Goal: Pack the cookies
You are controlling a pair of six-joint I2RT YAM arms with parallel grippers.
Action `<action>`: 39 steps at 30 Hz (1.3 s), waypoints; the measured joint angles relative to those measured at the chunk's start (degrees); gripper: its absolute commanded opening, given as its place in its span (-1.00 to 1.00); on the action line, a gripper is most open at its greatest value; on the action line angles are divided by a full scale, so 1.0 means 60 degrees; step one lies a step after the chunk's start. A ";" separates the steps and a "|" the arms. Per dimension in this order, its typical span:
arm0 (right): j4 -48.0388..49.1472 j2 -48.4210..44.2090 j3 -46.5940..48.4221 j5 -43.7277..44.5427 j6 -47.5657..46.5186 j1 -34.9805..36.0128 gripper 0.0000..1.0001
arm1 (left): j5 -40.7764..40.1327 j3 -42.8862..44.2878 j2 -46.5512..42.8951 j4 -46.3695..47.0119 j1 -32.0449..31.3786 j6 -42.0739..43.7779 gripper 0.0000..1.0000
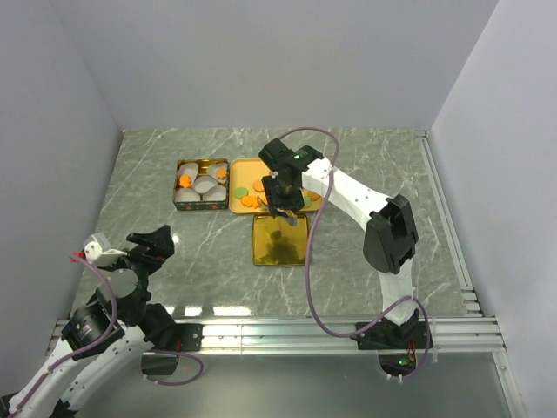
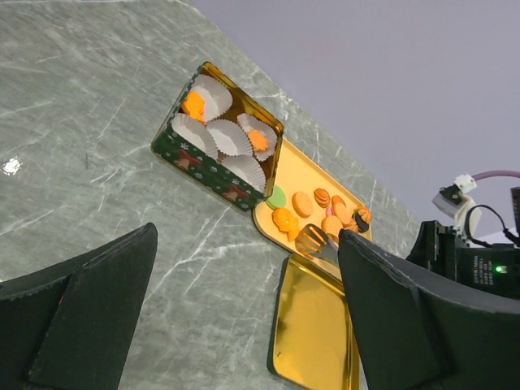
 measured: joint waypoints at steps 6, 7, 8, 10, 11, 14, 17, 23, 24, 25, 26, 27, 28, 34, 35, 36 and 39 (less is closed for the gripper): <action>-0.0040 0.0357 0.0189 -0.0058 0.0004 0.0015 0.13 | 0.0004 0.0000 -0.0058 0.0007 -0.0011 -0.0004 0.99; -0.0033 0.0390 0.0193 -0.0055 0.0004 0.0015 0.12 | 0.0004 0.0000 -0.0058 0.0007 -0.0018 -0.0004 0.99; -0.0047 0.0415 0.0193 -0.0051 0.0004 0.0018 0.11 | 0.0004 0.0000 -0.0058 0.0007 -0.0018 -0.0004 0.99; -0.0066 0.0463 0.0189 -0.0036 0.0000 0.0018 0.06 | 0.0004 0.0000 -0.0058 0.0007 -0.0018 -0.0004 0.99; -0.0066 0.0477 0.0189 -0.0025 0.0004 0.0018 0.01 | 0.0000 0.0000 -0.0058 0.0007 -0.0018 -0.0004 0.99; -0.0076 0.0492 0.0193 0.0022 -0.0004 0.0018 -0.15 | 0.0000 0.0000 -0.0058 0.0007 -0.0018 -0.0004 0.99; -0.0084 0.0492 0.0189 0.0047 -0.0018 0.0018 -0.24 | 0.0000 0.0000 -0.0058 0.0007 -0.0018 -0.0004 0.99; -0.0175 0.0492 0.0197 0.0233 -0.0015 0.0018 -0.28 | -0.0004 0.0000 -0.0058 0.0007 -0.0018 -0.0011 0.99; -0.0237 0.0492 0.0233 0.0317 -0.0022 0.0018 -0.28 | -0.0004 0.0000 -0.0058 0.0007 -0.0018 -0.0011 0.99; -0.0306 0.0492 0.0306 0.0390 -0.0040 0.0018 -0.30 | -0.0004 0.0000 -0.0058 0.0004 -0.0018 -0.0018 0.99; -0.0364 0.0492 0.0393 0.0459 -0.0047 0.0015 -0.31 | -0.0004 0.0000 -0.0058 0.0004 -0.0018 -0.0022 0.99; -0.0484 0.0492 0.0568 0.0550 -0.0066 0.0015 -0.32 | -0.0004 0.0000 -0.0062 0.0004 -0.0018 -0.0036 0.99; -0.0546 0.0492 0.0703 0.0608 -0.0084 0.0015 -0.33 | -0.0004 0.0000 -0.0066 0.0000 -0.0018 -0.0044 0.99; -0.0816 0.0492 0.2200 0.0790 -0.0273 -0.0004 -0.35 | -0.0044 0.0000 -0.0069 -0.0007 -0.0040 -0.0200 0.99; -0.0809 0.0492 0.2422 0.0776 -0.0295 -0.0004 -0.35 | -0.0051 0.0000 -0.0069 -0.0007 -0.0044 -0.0215 0.99; -0.0805 0.0492 0.2586 0.0747 -0.0306 -0.0004 -0.34 | -0.0055 0.0000 -0.0069 -0.0007 -0.0044 -0.0219 0.99; -0.0645 0.0492 0.2940 0.0466 -0.0357 -0.0004 -0.31 | -0.0073 0.0000 -0.0062 -0.0011 -0.0044 -0.0219 0.99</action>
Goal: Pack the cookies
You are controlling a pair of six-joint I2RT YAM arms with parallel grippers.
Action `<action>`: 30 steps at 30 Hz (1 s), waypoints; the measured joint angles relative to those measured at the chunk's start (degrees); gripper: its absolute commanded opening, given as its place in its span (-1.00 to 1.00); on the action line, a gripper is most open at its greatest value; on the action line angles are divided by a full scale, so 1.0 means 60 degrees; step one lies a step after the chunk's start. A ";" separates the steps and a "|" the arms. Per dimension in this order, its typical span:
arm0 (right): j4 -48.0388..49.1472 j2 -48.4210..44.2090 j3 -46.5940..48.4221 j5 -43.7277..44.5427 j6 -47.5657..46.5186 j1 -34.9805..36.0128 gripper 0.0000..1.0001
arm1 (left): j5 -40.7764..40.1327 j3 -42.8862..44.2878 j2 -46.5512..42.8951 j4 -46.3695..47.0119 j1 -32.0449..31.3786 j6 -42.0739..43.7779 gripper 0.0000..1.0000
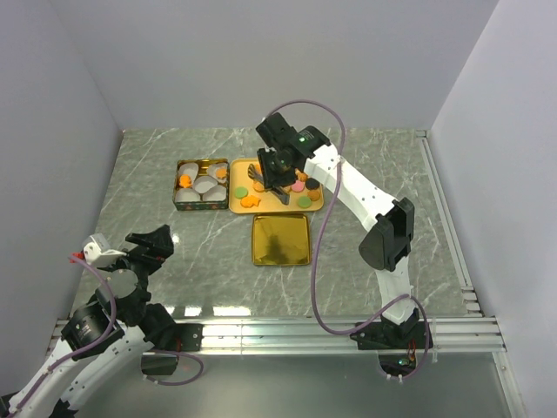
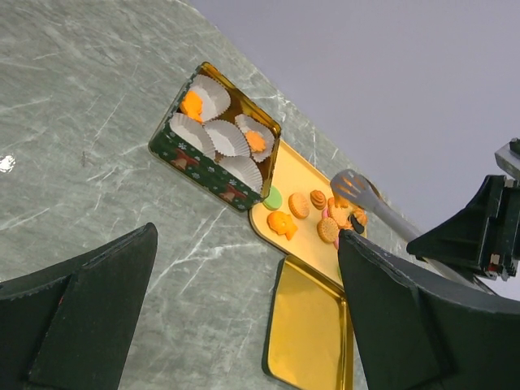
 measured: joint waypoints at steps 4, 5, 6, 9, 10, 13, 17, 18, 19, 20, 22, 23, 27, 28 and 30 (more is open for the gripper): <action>0.0499 0.0004 0.0022 -0.0758 -0.0051 0.0000 -0.28 | -0.0004 0.0000 0.0022 -0.0011 0.0000 0.0004 0.99; 0.0645 0.0011 0.0033 -0.1049 -0.0051 0.0000 -0.27 | -0.0004 0.0000 0.0022 -0.0015 0.0000 0.0004 0.99; 0.0776 0.0025 0.0062 -0.1293 -0.0047 0.0000 -0.26 | -0.0004 -0.0004 0.0029 -0.0018 0.0000 0.0004 0.99; 0.1388 0.0098 0.0215 -0.2211 0.0015 0.0000 -0.25 | -0.0004 0.0000 0.0073 -0.0022 -0.0011 0.0011 0.99; 0.1632 0.0138 0.0270 -0.2495 0.0047 0.0000 -0.25 | -0.0004 0.0000 0.0076 -0.0022 -0.0011 0.0015 0.99; 0.2306 0.0317 0.0379 -0.3238 0.0233 0.0000 -0.25 | -0.0004 0.0000 0.0080 -0.0033 -0.0015 0.0033 0.99; 0.3034 0.0860 0.0535 -0.4029 0.0579 0.0000 -0.25 | -0.0004 0.0000 0.0164 -0.0087 -0.0018 0.0029 0.99; 0.3155 0.1016 0.0594 -0.4131 0.0619 0.0000 -0.25 | -0.0004 0.0004 0.0189 -0.0138 -0.0018 0.0029 0.99; 0.3264 0.1249 0.0663 -0.4240 0.0688 0.0000 -0.24 | -0.0004 0.0007 0.0204 -0.0171 -0.0018 0.0022 0.99; 0.3340 0.1432 0.0714 -0.4309 0.0739 0.0000 -0.24 | -0.0004 0.0011 0.0204 -0.0204 -0.0018 0.0007 0.99; 0.3464 0.1734 0.0820 -0.4401 0.0834 0.0000 -0.19 | -0.0007 0.0015 0.0204 -0.0211 -0.0022 0.0004 0.99; 0.3537 0.1876 0.0823 -0.4404 0.0871 0.0000 -0.18 | -0.0007 0.0015 0.0204 -0.0211 -0.0026 0.0004 0.99; 0.3697 0.2149 0.0823 -0.4419 0.0987 0.0000 -0.14 | 0.0011 0.0015 0.0204 -0.0193 -0.0044 0.0040 0.99; 0.3734 0.2204 0.0834 -0.4426 0.1020 0.0000 -0.14 | 0.0058 0.0015 0.0204 -0.0186 -0.0044 0.0073 0.99; 0.3807 0.2291 0.0838 -0.4422 0.1053 0.0000 -0.13 | 0.0106 0.0015 0.0204 -0.0164 -0.0058 0.0131 0.99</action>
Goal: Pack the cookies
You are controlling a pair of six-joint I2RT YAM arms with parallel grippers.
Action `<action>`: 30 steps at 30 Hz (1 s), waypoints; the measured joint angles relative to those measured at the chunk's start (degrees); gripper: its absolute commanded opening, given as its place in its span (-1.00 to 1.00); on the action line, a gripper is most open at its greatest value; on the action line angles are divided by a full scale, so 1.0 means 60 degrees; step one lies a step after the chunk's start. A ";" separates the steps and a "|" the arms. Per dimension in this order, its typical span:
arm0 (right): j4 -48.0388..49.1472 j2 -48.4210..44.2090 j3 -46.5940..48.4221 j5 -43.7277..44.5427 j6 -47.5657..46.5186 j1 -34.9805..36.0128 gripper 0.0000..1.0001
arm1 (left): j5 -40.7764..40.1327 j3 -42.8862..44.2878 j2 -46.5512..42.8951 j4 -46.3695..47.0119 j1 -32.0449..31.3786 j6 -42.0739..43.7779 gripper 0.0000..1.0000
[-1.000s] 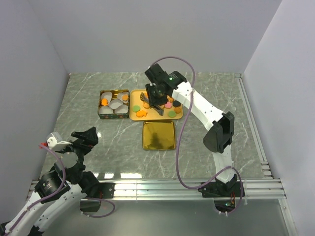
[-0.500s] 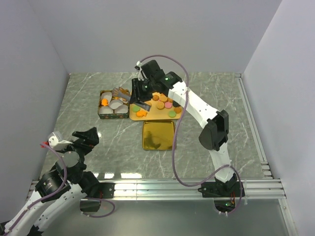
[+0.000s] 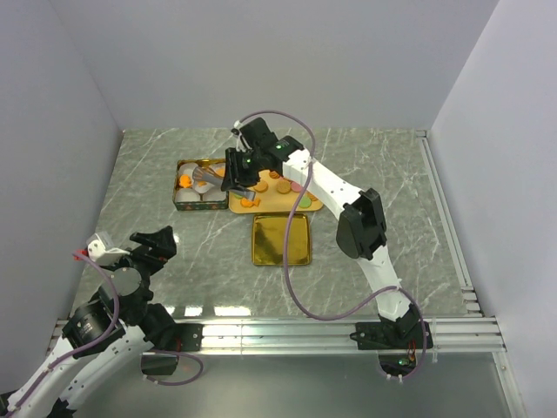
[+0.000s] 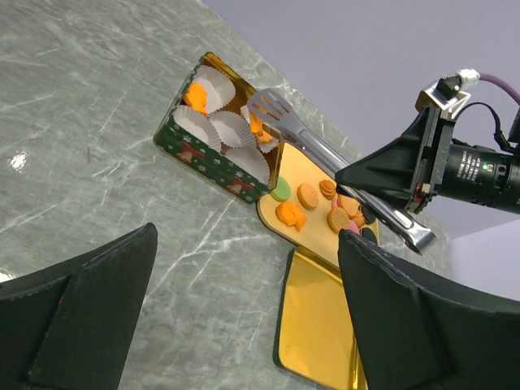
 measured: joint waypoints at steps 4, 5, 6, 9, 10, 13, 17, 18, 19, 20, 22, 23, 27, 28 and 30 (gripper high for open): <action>0.0226 0.0040 -0.0022 0.0018 0.0033 0.0000 -0.11 | 0.0011 0.0000 0.0033 0.0007 -0.0018 0.0015 0.99; 0.0295 0.0044 -0.0022 0.0036 0.0029 0.0000 -0.10 | 0.0011 0.0000 0.0055 0.0011 -0.0018 0.0015 0.99; 0.0364 0.0051 -0.0022 0.0051 0.0029 0.0000 -0.10 | 0.0011 0.0000 0.0073 0.0007 -0.0022 0.0015 0.99; 0.0390 0.0189 0.0157 0.0168 0.0015 0.0000 -0.07 | 0.0011 0.0000 0.0098 0.0011 -0.0022 0.0015 0.99; 0.0401 0.0270 0.0262 0.0215 0.0015 0.0000 -0.04 | 0.0011 0.0000 0.0106 0.0007 -0.0022 0.0015 0.99; 0.0444 0.0459 0.0401 0.0262 0.0011 0.0000 -0.01 | 0.0007 0.0000 0.0117 0.0004 -0.0022 0.0015 0.99; 0.0455 0.0641 0.0386 0.0291 0.0007 0.0000 0.00 | 0.0007 0.0000 0.0117 0.0004 -0.0051 0.0011 0.99; 0.0463 0.0674 0.0386 0.0306 0.0007 0.0000 0.01 | 0.0007 0.0000 0.0117 0.0004 -0.0058 0.0011 0.99; 0.0466 0.0699 0.0382 0.0328 0.0004 0.0000 0.01 | 0.0007 0.0000 0.0117 0.0004 -0.0062 0.0011 0.99; 0.0466 0.0718 0.0382 0.0350 0.0004 0.0000 0.03 | 0.0007 0.0000 0.0117 0.0004 -0.0066 0.0011 0.99; 0.0474 0.0729 0.0382 0.0412 0.0007 0.0000 0.08 | 0.0007 0.0000 0.0117 0.0004 -0.0073 0.0011 0.99; 0.0492 0.0729 0.0382 0.0433 0.0007 0.0000 0.09 | 0.0007 0.0000 0.0117 0.0007 -0.0076 0.0011 0.99; 0.0557 0.0732 0.0386 0.0488 0.0004 0.0000 0.11 | 0.0007 0.0000 0.0120 0.0004 -0.0087 0.0015 0.99; 0.0565 0.0732 0.0386 0.0499 0.0004 0.0000 0.11 | 0.0007 0.0000 0.0127 0.0004 -0.0091 0.0015 0.99; 0.0576 0.0732 0.0390 0.0503 0.0000 0.0000 0.11 | 0.0007 0.0000 0.0142 0.0007 -0.0095 0.0015 0.99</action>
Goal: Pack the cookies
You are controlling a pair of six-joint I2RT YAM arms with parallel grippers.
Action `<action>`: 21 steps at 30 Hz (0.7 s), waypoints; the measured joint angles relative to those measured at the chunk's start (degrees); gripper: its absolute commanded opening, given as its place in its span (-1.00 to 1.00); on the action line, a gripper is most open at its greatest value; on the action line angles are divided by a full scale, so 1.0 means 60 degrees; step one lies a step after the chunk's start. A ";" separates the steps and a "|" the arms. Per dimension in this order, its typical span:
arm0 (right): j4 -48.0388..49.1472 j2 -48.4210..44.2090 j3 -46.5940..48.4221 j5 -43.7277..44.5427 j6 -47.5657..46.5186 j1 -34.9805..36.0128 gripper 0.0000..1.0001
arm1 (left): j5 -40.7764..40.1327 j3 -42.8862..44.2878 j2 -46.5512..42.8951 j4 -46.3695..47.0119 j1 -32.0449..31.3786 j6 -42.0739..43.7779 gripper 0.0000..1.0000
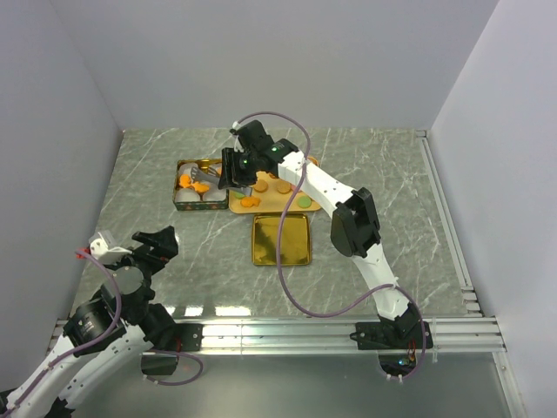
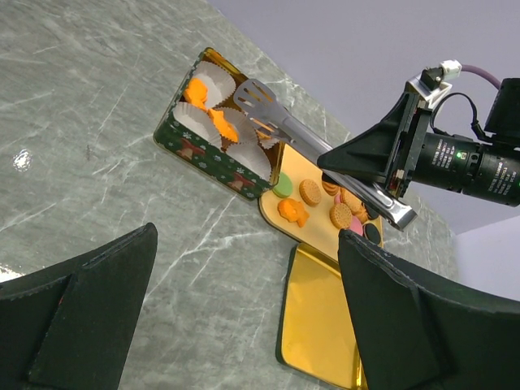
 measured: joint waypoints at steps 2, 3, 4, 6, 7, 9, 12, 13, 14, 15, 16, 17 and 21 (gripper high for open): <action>0.0000 0.0000 0.0000 0.0011 -0.0004 -0.0004 0.11 | 0.0000 0.0000 0.0022 0.0000 0.0000 0.0000 0.99; 0.0000 0.0000 0.0000 0.0029 -0.0011 -0.0011 0.11 | 0.0000 0.0000 0.0033 -0.0004 -0.0007 0.0000 0.99; 0.0000 0.0000 0.0000 0.0040 -0.0015 -0.0025 0.11 | 0.0000 0.0000 0.0036 -0.0004 -0.0011 -0.0004 0.99; 0.0000 0.0000 0.0000 0.0062 -0.0018 -0.0025 0.11 | 0.0000 0.0000 0.0036 -0.0004 -0.0015 0.0000 0.99; 0.0000 0.0000 0.0004 0.0066 -0.0018 -0.0029 0.11 | 0.0000 0.0000 0.0036 -0.0004 -0.0015 -0.0004 0.99; 0.0000 0.0000 0.0004 0.0069 -0.0018 -0.0051 0.11 | -0.0004 0.0000 0.0040 -0.0004 -0.0018 0.0000 0.99; -0.0004 -0.0015 0.0004 0.0080 -0.0025 -0.0062 0.11 | -0.0007 0.0000 0.0040 -0.0007 -0.0026 -0.0007 0.99; -0.0007 -0.0036 0.0004 0.0098 -0.0033 -0.0069 0.11 | -0.0011 0.0000 0.0040 -0.0007 -0.0026 -0.0011 0.99; -0.0018 -0.0066 0.0004 0.0124 -0.0047 -0.0073 0.11 | -0.0015 0.0000 0.0040 -0.0011 -0.0029 -0.0015 0.99; -0.0026 -0.0117 0.0004 0.0149 -0.0066 -0.0080 0.11 | -0.0018 0.0000 0.0036 -0.0007 -0.0033 -0.0018 0.99; -0.0026 -0.0204 -0.0011 0.0178 -0.0098 -0.0087 0.11 | -0.0022 0.0000 0.0036 -0.0007 -0.0033 -0.0018 0.99; -0.0022 -0.0324 -0.0076 0.0215 -0.0135 -0.0095 0.11 | -0.0018 0.0000 0.0036 -0.0007 -0.0033 -0.0018 0.99; -0.0007 -0.1242 -0.0787 0.0393 -0.0313 -0.0160 0.11 | -0.0015 0.0000 0.0025 0.0000 -0.0036 -0.0004 0.99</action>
